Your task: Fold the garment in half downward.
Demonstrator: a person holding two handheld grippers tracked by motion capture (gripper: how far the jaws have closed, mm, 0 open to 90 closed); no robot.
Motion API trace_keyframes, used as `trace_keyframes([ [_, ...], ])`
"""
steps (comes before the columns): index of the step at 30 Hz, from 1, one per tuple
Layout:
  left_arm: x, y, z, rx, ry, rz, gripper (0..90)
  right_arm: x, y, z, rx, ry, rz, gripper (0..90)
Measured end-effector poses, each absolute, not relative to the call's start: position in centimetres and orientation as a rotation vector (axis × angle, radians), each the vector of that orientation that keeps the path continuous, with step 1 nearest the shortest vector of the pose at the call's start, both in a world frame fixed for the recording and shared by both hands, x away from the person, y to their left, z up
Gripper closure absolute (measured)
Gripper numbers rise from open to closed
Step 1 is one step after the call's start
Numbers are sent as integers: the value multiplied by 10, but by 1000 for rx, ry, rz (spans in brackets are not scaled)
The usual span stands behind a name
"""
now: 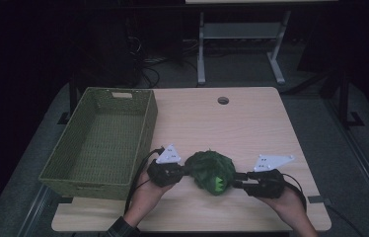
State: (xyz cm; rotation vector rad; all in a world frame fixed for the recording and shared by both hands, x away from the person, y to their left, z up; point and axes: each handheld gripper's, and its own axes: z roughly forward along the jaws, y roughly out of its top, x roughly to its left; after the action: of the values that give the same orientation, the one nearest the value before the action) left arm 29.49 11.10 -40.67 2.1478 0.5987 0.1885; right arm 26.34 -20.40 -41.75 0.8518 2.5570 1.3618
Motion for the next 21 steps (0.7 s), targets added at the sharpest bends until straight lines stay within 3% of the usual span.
trace_keyframes([
  [3, 301, 101, -404, 2136, 591, 168, 894, 274, -201, -422, 895, 2552, 1337, 847],
  [6, 305, 89, -409, 2154, 581, 144, 896, 283, -192, -431, 899, 2595, 1310, 885],
  [13, 321, 82, -439, 2279, 614, 139, 897, 286, -174, -447, 876, 2669, 1250, 895],
  [21, 326, 80, -454, 2297, 639, 139, 899, 290, -172, -462, 904, 2702, 1181, 898],
])
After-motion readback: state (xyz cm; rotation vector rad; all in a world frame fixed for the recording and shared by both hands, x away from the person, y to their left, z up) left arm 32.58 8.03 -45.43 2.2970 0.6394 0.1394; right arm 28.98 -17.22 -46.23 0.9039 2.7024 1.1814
